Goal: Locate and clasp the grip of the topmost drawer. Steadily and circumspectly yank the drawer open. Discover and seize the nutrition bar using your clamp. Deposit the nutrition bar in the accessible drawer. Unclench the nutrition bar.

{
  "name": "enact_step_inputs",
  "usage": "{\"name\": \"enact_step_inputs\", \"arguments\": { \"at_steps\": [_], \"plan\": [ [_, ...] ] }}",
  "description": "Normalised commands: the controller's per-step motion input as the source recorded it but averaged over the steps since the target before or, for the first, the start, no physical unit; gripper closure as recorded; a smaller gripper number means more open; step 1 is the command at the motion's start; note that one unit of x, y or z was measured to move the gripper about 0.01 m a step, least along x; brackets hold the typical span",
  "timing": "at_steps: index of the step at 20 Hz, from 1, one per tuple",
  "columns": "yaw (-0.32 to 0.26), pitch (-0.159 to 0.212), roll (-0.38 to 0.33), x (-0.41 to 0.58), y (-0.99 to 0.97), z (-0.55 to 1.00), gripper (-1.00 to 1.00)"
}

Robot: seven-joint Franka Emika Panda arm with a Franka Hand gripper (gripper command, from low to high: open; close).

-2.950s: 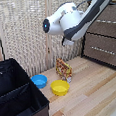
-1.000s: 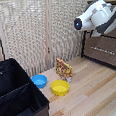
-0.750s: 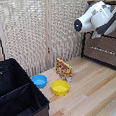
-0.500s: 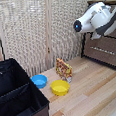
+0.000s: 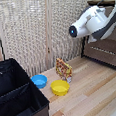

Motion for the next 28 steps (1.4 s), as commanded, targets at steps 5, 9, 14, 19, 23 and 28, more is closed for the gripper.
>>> {"name": "enact_step_inputs", "arguments": {
  "at_steps": [5,9,14,19,23,28],
  "plan": [
    [-0.015,-0.005,-0.009,0.0,0.99,0.0,1.0],
    [-0.025,-0.002,-0.055,0.0,0.56,0.01,-1.0],
    [-0.003,0.006,-0.016,0.0,0.09,0.07,-1.0],
    [0.001,-0.023,0.039,0.05,0.22,0.17,-1.0],
    [0.001,0.022,0.139,0.169,0.44,0.05,-1.0],
    [-0.032,0.053,0.168,0.301,0.49,0.09,-1.0]
  ]
}}
